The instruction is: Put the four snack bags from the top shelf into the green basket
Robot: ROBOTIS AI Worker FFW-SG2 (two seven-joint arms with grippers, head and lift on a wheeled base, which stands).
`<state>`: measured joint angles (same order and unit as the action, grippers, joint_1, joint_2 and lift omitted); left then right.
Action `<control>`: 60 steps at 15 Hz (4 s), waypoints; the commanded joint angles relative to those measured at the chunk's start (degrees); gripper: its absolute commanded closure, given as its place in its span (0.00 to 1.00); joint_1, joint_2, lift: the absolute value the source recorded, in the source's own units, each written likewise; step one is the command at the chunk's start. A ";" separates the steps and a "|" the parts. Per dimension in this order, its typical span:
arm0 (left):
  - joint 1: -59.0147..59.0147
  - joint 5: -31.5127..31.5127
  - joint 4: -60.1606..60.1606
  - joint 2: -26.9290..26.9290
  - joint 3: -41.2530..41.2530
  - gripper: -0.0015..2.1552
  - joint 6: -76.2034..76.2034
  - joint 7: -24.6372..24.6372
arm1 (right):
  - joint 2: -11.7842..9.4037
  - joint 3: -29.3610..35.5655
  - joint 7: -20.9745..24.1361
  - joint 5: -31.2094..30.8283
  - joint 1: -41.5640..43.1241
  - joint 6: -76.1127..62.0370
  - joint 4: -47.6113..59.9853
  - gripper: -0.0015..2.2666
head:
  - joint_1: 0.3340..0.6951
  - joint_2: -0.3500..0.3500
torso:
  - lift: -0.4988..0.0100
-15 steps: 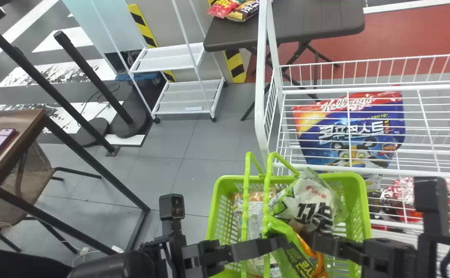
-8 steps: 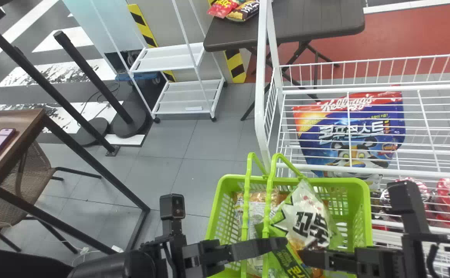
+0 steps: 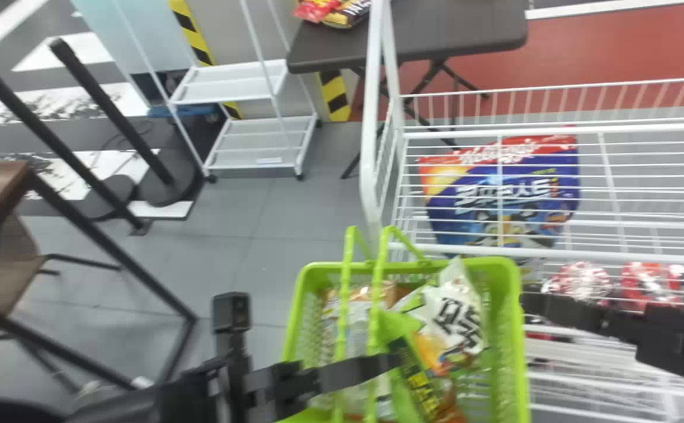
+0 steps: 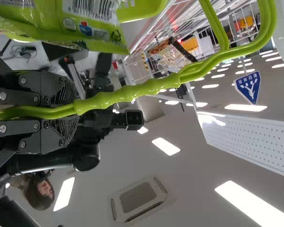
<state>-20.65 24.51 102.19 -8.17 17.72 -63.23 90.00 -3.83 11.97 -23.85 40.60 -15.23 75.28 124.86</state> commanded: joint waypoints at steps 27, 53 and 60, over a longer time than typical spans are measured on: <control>-3.34 1.86 0.03 0.35 5.74 1.00 0.87 0.57 | -0.47 4.99 15.50 -39.90 32.99 -40.69 -44.35 0.99 | 1.00 0.15 | 0.98; -2.64 1.94 0.73 0.00 4.51 1.00 0.69 0.57 | -0.03 -20.50 6.88 1.58 2.93 5.02 -4.71 0.99 | 1.00 1.00 | 0.98; -2.64 1.94 0.82 0.09 4.25 1.00 0.69 0.57 | -0.65 -20.23 7.06 0.09 7.41 14.80 -6.56 0.00 | 1.00 1.00 | 0.98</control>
<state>-23.29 26.45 103.01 -8.09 21.97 -62.54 90.00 -4.32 -9.31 -16.71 40.84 -7.44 89.85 117.14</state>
